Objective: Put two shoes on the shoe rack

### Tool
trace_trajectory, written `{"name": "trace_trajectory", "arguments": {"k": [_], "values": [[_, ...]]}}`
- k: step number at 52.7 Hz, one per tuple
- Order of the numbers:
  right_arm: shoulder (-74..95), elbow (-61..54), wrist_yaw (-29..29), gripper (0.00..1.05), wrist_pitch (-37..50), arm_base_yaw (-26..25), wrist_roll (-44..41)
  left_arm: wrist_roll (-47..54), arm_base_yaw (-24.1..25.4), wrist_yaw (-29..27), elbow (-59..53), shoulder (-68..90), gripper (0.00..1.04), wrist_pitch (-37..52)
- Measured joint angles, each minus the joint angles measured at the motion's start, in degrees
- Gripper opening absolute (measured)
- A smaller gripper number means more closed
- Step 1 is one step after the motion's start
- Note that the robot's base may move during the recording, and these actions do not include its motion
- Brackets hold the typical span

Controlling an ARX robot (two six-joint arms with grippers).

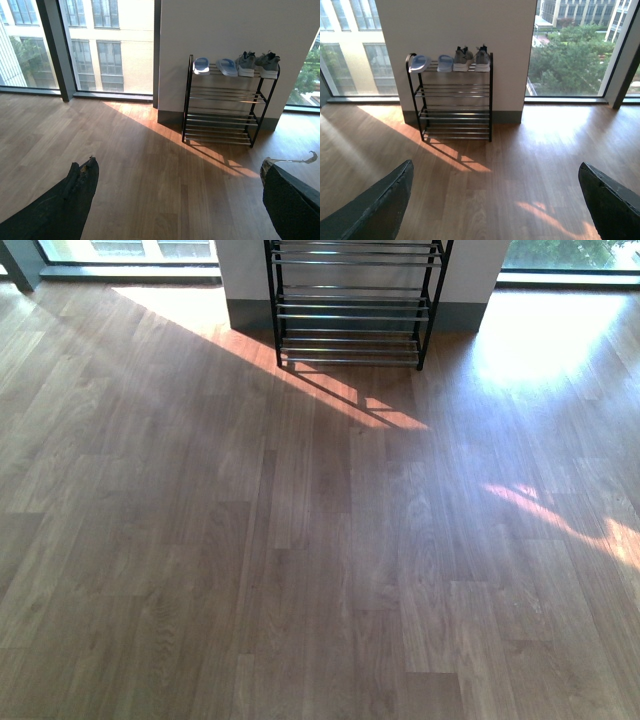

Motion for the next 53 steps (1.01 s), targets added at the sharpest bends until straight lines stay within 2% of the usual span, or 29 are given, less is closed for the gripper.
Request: {"name": "trace_trajectory", "arguments": {"k": [53], "values": [[0.0,0.0,0.0,0.96,0.0,0.0,0.0,0.0,0.0,0.0,0.0,0.0,0.95,0.0]]}}
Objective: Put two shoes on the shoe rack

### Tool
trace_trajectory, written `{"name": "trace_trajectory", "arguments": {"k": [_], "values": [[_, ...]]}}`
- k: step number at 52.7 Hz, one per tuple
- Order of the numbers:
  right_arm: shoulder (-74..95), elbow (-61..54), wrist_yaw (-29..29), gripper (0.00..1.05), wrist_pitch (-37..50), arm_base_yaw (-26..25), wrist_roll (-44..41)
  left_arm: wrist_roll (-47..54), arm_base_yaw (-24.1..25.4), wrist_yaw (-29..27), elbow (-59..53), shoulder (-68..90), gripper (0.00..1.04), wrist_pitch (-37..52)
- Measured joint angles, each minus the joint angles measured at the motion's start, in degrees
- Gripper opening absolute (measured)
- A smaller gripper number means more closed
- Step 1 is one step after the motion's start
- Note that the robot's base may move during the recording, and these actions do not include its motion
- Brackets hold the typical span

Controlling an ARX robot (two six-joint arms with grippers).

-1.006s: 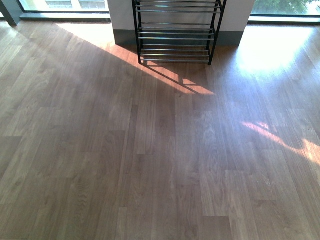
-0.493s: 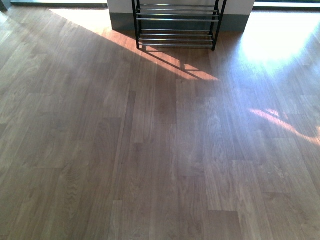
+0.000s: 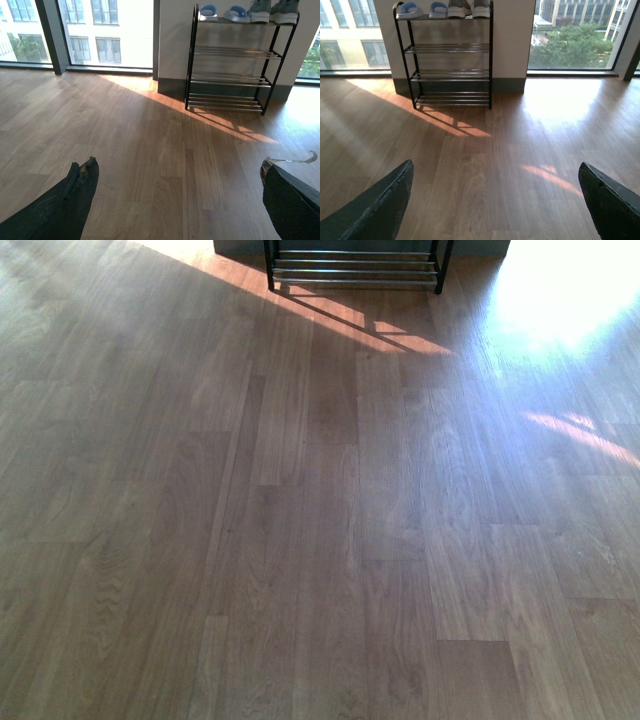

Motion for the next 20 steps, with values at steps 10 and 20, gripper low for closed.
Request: {"name": "trace_trajectory", "arguments": {"k": [10,20], "values": [[0.0,0.0,0.0,0.96,0.0,0.0,0.0,0.0,0.0,0.0,0.0,0.0,0.95,0.0],[0.0,0.0,0.0,0.96,0.0,0.0,0.0,0.0,0.0,0.0,0.0,0.0,0.95,0.0]]}}
